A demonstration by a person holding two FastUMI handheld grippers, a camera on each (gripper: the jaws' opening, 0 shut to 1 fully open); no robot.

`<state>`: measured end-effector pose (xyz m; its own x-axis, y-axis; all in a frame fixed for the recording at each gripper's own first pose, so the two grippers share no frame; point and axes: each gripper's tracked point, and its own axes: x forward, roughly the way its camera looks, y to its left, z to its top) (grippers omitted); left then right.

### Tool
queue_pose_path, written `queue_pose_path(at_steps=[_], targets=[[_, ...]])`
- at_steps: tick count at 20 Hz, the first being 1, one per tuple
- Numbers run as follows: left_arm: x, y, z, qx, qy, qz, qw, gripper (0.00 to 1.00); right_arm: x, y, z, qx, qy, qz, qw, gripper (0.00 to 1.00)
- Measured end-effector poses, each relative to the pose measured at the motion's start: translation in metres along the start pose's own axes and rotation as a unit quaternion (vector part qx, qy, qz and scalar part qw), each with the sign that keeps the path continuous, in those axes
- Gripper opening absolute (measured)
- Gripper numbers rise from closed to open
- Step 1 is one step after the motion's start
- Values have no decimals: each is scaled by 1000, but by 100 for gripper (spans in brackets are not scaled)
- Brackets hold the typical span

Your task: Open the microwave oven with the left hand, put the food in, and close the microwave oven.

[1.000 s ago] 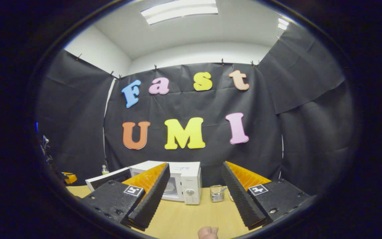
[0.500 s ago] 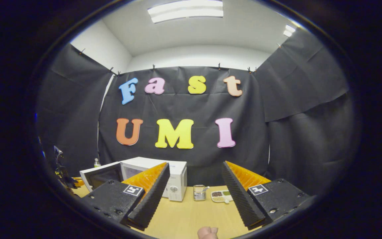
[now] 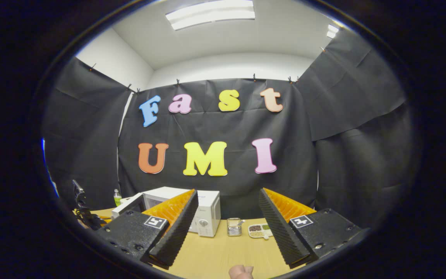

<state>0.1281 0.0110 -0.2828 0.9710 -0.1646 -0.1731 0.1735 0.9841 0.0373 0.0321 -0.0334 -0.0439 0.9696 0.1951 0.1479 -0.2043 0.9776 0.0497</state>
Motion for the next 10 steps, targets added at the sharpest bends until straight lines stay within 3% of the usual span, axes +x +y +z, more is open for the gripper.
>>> queue_pose_path(at_steps=[1,2,3,9,10], targets=[[8,-8,-1,1,3,-4,1000,0,2,-5,1,4,-1,-2,1000,100],[16,-16,-2,0,6,-11,1000,0,5,-11,1,10,-2,-4,1000,91],[24,-25,1,-1,3,-22,1000,0,8,-15,-1,15,-1,-4,1000,100],[69,-79,6,-6,-15,-135,991,0,19,-34,-15,32,18,-11,999,100],[74,-86,6,-6,-14,-142,990,0,20,-37,-16,31,19,-14,999,91]])
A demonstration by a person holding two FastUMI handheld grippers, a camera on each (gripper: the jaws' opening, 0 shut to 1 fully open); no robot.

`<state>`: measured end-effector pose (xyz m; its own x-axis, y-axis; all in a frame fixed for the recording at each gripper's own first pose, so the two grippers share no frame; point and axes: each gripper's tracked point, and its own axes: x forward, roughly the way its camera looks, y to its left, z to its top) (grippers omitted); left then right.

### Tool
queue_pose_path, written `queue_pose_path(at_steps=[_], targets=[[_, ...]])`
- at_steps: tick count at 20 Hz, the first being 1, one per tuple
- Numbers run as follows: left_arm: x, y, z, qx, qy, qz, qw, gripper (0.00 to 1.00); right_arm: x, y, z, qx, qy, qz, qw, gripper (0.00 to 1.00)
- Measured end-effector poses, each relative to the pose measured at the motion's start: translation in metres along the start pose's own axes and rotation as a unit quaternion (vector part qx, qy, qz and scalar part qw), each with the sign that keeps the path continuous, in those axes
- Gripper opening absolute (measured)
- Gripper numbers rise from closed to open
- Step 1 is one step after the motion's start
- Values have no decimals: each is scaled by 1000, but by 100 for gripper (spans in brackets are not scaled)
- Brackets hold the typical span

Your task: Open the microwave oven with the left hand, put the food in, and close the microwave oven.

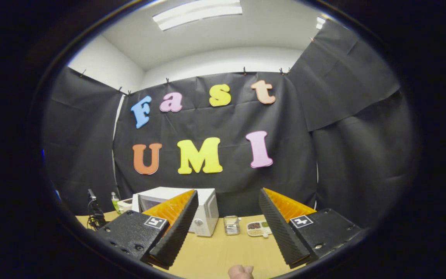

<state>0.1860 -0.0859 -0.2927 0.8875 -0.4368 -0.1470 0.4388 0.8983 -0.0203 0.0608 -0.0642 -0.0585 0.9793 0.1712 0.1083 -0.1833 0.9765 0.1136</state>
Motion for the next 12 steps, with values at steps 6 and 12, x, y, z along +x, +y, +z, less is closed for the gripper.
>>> queue_pose_path(at_steps=[6,12], targets=[[45,-19,19,1,-10,-21,1000,0,4,-1,2,-12,-7,-9,1000,91],[84,-39,33,19,-18,-21,999,0,13,-1,-4,-14,2,-9,1000,100]])
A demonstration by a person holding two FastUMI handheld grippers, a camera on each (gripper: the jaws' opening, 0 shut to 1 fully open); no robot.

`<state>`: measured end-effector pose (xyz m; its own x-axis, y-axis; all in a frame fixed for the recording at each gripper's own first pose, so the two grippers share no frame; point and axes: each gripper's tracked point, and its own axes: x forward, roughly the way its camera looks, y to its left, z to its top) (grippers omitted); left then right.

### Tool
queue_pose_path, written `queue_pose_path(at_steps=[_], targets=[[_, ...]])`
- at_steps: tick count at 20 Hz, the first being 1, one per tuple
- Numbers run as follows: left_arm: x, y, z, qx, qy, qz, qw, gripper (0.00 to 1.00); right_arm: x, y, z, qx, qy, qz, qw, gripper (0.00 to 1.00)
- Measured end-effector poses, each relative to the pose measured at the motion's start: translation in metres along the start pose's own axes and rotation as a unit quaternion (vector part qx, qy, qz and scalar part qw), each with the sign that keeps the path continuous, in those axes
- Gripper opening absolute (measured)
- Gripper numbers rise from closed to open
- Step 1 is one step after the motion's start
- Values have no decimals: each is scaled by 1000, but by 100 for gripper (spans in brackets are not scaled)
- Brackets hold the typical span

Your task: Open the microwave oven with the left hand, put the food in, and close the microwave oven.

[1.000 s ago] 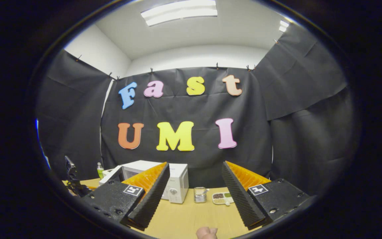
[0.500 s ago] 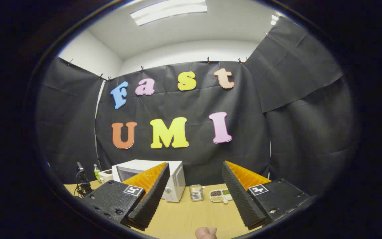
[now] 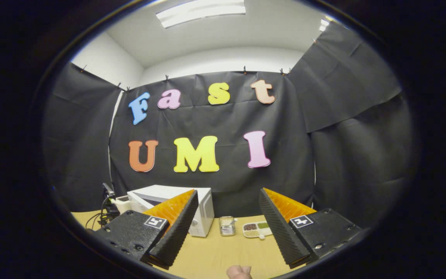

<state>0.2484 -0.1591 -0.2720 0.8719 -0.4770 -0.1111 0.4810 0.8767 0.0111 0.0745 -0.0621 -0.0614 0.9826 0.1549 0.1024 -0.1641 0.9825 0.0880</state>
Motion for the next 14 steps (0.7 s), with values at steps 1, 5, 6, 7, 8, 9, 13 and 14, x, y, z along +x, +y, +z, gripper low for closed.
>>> queue_pose_path(at_steps=[1,5,6,7,8,9,13,14], targets=[[6,1,0,-5,4,6,1000,0,1,-2,0,0,0,-1,1000,91],[35,-1,5,-52,3,16,999,0,8,-6,-2,4,-4,-3,1000,91],[41,-2,5,-59,5,18,998,0,10,-7,-5,5,-2,-2,1000,100],[49,-1,6,-63,4,22,998,0,13,-9,-8,6,0,-1,1000,100],[56,-2,5,-65,7,26,998,0,16,-11,-12,7,4,-1,1000,91],[62,-2,5,-64,9,29,998,0,18,-13,-14,9,7,-1,1000,100],[87,-1,-2,-62,23,48,997,0,27,-22,-24,23,11,1,1000,91],[93,0,-5,-63,29,56,996,0,28,-23,-26,27,12,2,1000,100]])
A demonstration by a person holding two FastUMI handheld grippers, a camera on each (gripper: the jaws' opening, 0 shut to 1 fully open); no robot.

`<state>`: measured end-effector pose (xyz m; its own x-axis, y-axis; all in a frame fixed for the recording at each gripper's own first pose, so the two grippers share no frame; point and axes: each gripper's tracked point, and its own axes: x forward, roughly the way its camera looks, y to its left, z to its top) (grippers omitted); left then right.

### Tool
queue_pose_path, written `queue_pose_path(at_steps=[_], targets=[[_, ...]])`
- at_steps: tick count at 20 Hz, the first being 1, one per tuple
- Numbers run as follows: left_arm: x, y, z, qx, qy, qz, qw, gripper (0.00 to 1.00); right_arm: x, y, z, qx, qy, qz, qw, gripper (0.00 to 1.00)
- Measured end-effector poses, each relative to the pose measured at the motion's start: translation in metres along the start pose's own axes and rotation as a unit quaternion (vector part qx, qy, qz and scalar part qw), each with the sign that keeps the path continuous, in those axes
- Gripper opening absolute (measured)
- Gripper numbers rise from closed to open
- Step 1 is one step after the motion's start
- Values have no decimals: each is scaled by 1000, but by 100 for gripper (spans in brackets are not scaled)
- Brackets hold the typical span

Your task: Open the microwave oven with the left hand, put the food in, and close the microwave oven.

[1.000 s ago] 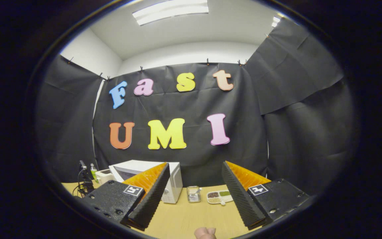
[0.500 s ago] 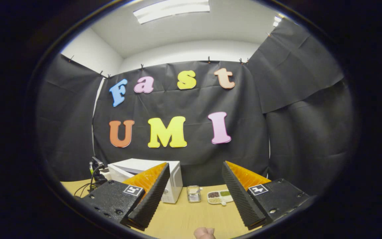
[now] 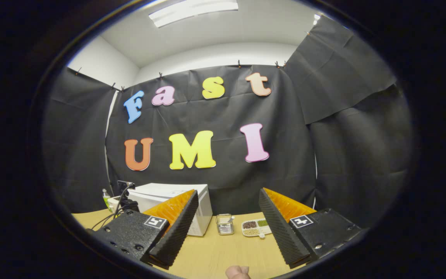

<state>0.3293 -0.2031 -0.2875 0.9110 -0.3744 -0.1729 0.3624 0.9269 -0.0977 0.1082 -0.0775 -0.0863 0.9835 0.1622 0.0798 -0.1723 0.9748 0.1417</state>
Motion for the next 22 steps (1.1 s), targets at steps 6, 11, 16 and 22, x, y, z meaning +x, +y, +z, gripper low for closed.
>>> queue_pose_path(at_steps=[6,11,16,22], targets=[[14,5,-1,-12,-3,25,1000,0,7,-7,-12,17,12,-4,1000,100],[12,4,-5,-12,16,27,999,0,1,-1,-14,22,25,-4,999,91],[-29,4,12,-19,17,32,999,0,-11,6,-13,23,34,-15,999,91],[-123,14,40,19,22,80,996,53,-25,23,-12,32,43,-16,998,91]])
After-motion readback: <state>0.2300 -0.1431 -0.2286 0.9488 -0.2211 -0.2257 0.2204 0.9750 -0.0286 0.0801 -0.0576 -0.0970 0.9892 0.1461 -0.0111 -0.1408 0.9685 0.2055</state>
